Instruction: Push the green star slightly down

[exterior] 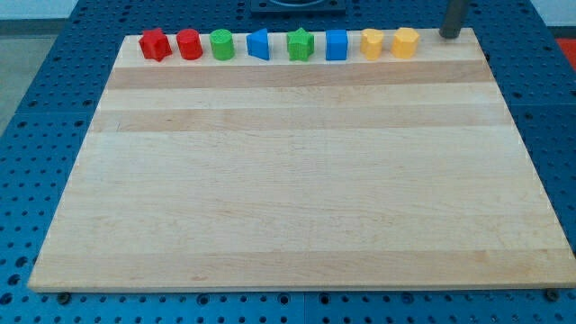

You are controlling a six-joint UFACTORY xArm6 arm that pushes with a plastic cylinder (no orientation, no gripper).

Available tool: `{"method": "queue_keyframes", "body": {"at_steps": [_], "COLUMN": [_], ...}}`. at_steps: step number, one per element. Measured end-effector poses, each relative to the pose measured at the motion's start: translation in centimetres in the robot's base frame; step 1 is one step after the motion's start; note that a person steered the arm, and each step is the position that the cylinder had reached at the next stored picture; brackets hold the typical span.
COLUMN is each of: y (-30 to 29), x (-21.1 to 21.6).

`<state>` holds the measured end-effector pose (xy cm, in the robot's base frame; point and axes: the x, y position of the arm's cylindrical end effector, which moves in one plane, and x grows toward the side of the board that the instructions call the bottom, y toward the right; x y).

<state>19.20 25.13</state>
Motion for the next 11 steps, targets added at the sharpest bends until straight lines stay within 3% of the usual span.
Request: {"method": "queue_keyframes", "body": {"at_steps": [4,8,11], "y": [-8.0,-23.2,-25.6], "x": [0.0,0.0,1.3]}}
